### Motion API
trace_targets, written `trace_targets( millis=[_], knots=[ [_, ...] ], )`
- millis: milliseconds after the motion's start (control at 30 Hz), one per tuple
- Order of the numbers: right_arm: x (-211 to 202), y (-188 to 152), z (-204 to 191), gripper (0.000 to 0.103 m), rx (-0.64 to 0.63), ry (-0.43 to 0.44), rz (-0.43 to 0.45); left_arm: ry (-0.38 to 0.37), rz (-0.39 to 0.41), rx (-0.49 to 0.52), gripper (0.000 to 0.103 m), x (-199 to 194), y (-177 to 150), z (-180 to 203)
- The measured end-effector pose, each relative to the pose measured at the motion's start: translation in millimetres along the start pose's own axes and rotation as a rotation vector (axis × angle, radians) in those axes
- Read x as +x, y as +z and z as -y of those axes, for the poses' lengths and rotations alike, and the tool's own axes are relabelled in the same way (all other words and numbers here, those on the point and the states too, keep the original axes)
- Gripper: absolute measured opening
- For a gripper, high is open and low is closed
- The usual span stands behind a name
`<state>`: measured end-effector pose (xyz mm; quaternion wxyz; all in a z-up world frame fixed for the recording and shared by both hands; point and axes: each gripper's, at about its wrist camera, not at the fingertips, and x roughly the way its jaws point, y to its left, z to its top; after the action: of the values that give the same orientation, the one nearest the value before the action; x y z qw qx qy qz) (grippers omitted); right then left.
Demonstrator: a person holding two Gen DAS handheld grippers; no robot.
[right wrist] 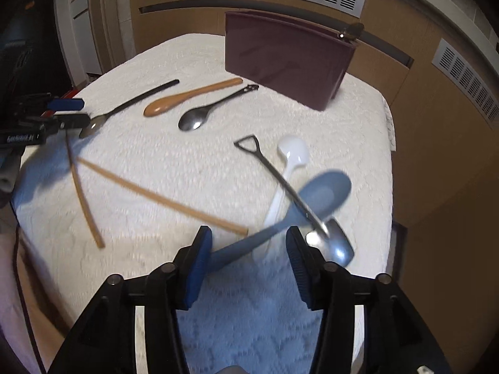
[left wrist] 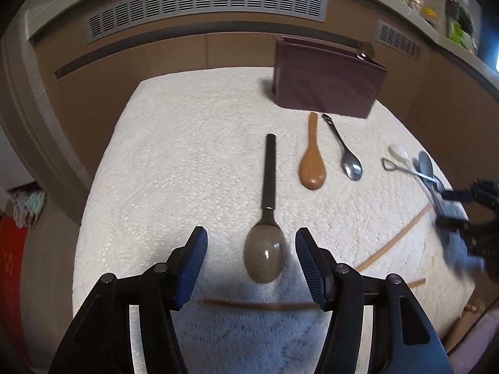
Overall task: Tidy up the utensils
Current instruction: 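Gather the blue spoon, white spoon and spatula in the right gripper and lift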
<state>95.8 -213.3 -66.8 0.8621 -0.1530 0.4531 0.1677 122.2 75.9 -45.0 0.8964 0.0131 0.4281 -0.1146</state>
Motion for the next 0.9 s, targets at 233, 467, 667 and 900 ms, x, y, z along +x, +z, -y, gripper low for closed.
trace_targets(
  millis=[233, 467, 667, 900],
  knots=[
    [-8, 14, 37, 0.049, 0.216, -0.075, 0.061, 0.009, -0.008, -0.064, 0.061, 3, 5, -7],
    [33, 42, 64, 0.049, 0.556, -0.122, 0.000, 0.057, -0.046, -0.176, 0.062, 16, 14, -14],
    [45, 67, 11, 0.034, 0.388, -0.115, -0.007, 0.105, -0.050, -0.186, 0.066, 16, 17, -14],
    [31, 80, -28, 0.007, 0.238, -0.061, 0.043, 0.081, -0.044, -0.178, 0.067, 16, 19, -10]
  ],
)
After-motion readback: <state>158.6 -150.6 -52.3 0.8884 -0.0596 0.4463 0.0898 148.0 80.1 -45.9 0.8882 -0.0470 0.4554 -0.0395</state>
